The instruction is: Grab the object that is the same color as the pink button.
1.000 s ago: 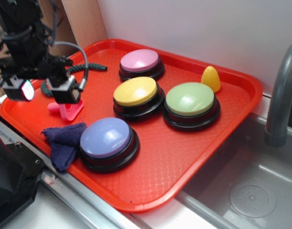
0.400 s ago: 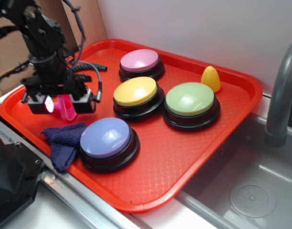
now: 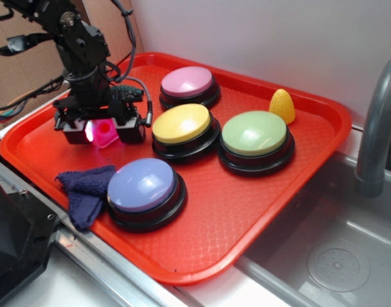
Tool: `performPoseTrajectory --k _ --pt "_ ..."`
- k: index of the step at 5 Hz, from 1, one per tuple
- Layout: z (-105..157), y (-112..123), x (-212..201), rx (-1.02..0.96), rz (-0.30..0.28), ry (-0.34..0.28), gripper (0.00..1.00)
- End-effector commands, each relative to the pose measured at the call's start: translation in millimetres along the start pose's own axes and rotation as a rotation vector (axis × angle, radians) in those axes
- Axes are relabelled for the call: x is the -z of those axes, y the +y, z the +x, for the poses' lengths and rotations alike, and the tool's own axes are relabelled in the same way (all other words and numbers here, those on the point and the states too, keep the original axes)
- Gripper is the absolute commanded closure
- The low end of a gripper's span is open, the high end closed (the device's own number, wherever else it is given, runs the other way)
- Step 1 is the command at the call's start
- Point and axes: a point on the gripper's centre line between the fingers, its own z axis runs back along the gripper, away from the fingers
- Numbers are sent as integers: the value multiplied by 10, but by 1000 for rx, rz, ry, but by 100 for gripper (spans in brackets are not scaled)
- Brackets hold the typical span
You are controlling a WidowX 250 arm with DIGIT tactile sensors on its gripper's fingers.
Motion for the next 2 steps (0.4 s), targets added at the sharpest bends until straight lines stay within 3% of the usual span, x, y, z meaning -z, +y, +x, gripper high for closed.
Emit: performPoseTrajectory --k 1,2 --pt "41 80 -28 -19 4 -2 100" --pt "53 78 -95 -15 -7 -13 100"
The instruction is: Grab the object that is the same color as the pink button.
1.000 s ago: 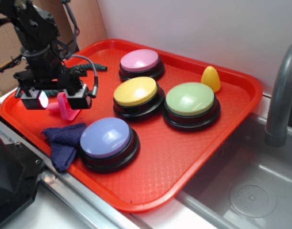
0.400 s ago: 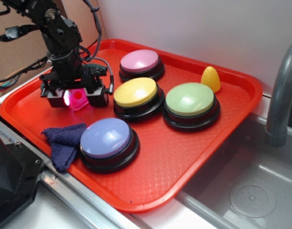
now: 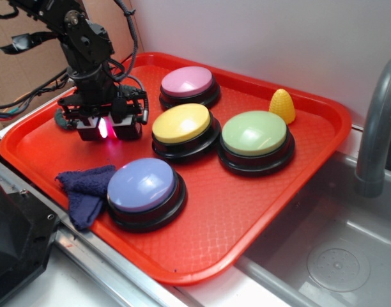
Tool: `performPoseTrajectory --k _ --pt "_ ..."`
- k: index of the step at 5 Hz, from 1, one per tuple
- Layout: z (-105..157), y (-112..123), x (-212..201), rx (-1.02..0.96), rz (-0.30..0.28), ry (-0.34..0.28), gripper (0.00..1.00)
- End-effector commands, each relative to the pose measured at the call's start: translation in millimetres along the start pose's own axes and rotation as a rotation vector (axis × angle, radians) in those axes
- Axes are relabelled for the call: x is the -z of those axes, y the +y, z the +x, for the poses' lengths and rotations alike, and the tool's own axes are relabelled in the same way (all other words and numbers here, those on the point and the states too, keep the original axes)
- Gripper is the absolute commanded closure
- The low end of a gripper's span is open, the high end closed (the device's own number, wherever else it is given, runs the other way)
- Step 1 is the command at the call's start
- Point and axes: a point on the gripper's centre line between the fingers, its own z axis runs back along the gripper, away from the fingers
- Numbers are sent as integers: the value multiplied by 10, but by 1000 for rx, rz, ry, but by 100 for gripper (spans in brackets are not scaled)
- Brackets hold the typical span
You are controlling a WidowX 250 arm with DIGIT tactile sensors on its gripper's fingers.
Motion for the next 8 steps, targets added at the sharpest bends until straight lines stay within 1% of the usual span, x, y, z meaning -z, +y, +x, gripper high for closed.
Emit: performPoseTrajectory --k 1,2,3,4,5,6,7,8 --pt "52 94 -214 11 -3 -40 100" --pt "77 89 -411 76 1 -51 100" --pt "78 30 -729 232 7 -33 100" --pt "6 -29 -1071 366 5 -47 100" --pt "-176 -95 -1518 492 -28 -46 100" --pt "-354 -109 -1781 547 -62 -74 100" --pt "-430 -123 -1762 527 -57 -57 100" --pt "-353 -119 -1661 512 -49 -3 100"
